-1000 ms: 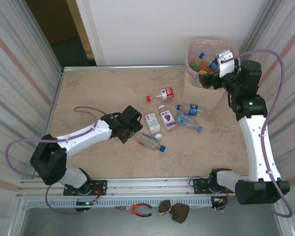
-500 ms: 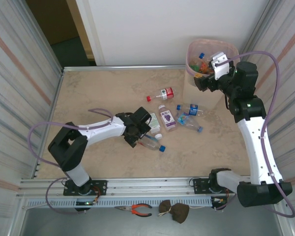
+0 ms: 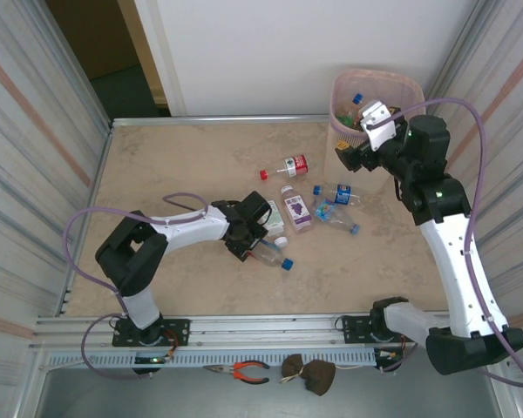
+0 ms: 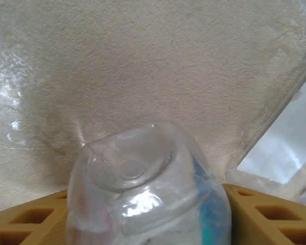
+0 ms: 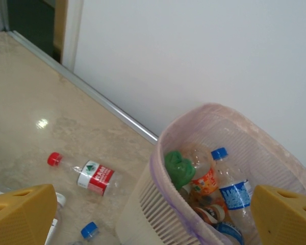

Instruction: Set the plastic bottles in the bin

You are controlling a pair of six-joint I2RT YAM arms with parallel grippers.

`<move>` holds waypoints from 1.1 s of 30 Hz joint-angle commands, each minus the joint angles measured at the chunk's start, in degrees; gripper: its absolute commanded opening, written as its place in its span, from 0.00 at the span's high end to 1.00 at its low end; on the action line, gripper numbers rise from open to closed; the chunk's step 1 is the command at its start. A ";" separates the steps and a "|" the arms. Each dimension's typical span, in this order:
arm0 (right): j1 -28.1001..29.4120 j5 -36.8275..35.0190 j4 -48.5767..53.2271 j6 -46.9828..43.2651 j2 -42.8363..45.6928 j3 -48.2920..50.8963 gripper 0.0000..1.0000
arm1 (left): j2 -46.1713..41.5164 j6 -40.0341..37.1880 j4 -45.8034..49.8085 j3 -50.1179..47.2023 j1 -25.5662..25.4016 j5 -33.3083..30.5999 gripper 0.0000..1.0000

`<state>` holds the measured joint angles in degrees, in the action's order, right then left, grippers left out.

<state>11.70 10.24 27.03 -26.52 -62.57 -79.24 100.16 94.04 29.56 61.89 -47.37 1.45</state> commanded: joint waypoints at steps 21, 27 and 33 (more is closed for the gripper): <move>1.56 16.53 -1.49 19.80 7.11 5.80 0.05 | -16.53 -24.23 -9.09 -2.88 4.47 -9.86 0.46; 2.22 27.49 -6.59 29.58 7.01 8.02 0.05 | -25.41 -40.13 -25.40 -7.56 5.83 -5.36 0.46; 5.00 35.39 -11.68 35.16 6.78 8.66 0.06 | -31.94 -54.16 -38.06 -9.29 8.18 6.84 0.44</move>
<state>15.40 38.83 20.14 3.40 -56.42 -71.02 71.05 51.11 1.32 53.21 -40.12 0.95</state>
